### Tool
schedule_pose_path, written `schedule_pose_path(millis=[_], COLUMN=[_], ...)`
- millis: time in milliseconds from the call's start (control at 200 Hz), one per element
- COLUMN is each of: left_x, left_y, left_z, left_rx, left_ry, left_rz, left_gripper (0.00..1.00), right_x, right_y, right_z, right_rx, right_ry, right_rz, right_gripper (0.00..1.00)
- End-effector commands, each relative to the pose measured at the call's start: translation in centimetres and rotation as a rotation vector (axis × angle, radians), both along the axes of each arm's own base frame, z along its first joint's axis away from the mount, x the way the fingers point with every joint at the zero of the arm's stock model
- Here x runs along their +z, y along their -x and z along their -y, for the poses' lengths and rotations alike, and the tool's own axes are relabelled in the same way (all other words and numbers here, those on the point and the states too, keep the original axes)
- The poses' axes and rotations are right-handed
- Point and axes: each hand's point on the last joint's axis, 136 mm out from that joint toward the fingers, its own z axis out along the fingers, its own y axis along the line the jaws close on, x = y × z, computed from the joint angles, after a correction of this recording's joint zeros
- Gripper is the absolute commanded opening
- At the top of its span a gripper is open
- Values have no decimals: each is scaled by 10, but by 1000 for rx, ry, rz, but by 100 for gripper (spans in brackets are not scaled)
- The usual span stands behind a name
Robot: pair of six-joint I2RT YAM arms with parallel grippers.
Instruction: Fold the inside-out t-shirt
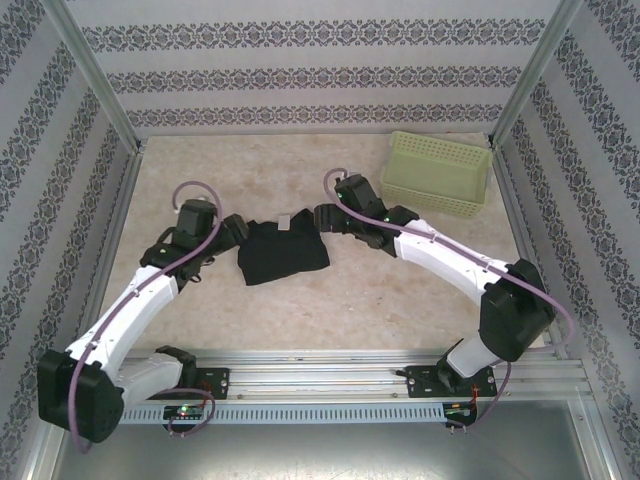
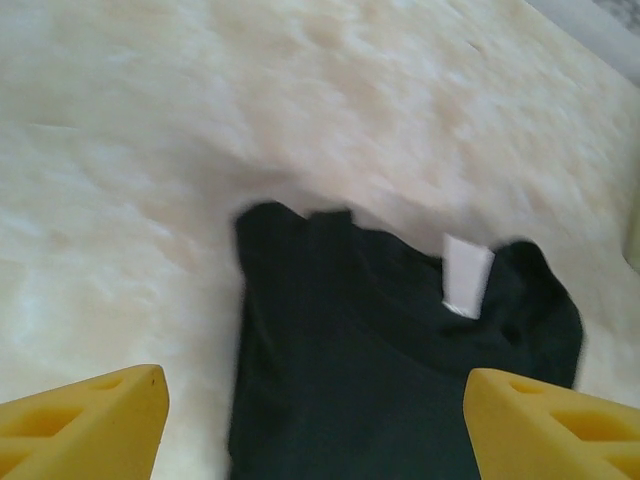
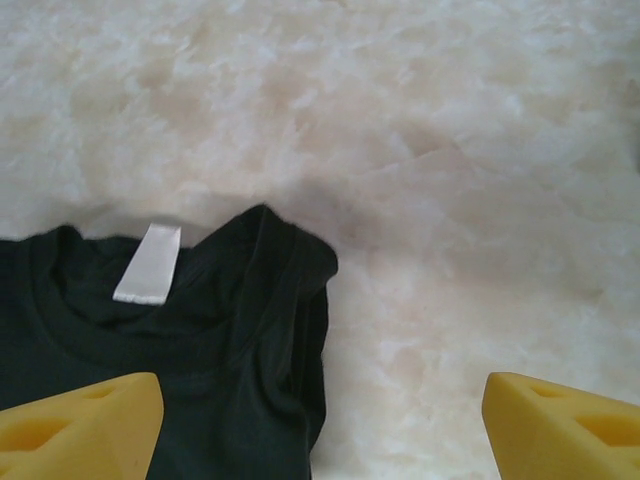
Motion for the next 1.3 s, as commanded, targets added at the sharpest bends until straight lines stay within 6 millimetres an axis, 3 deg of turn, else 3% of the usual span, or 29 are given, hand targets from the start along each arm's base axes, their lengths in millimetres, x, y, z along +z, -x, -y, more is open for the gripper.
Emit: schedule_pose_path(millis=[0, 115, 235, 385, 490, 595, 789, 899, 1054, 1294], left_x=[-13, -38, -64, -103, -121, -113, -63, -41, -47, -94], left_y=[14, 10, -2, -18, -26, -28, -13, 10, 25, 2], left_z=[18, 44, 51, 45, 41, 32, 12, 37, 73, 111], left_rx=[-40, -95, -108, -104, -116, -115, -58, -116, -187, -321], left_ry=[-79, -66, -76, -73, -35, -71, -187, -286, -305, -436], left_rz=[-48, -92, -131, -200, -255, -249, -184, -141, -146, -301], left_gripper=[76, 74, 70, 64, 59, 58, 60, 64, 73, 86], right_x=[-18, -43, -76, -120, -134, -123, -78, -53, -39, -39], right_y=[18, 26, 23, 11, 5, 3, 11, 21, 43, 70], right_z=[-16, -41, -57, -56, -52, -49, -30, -5, 27, 64], right_rx=[35, 83, 100, 68, 53, 59, 54, 10, -46, -139], right_ry=[-13, -35, -22, 28, 17, 13, 30, 44, 49, -6], right_rz=[-35, -98, -151, -222, -251, -229, -156, -93, -51, -5], right_gripper=[80, 73, 66, 56, 52, 52, 66, 73, 77, 82])
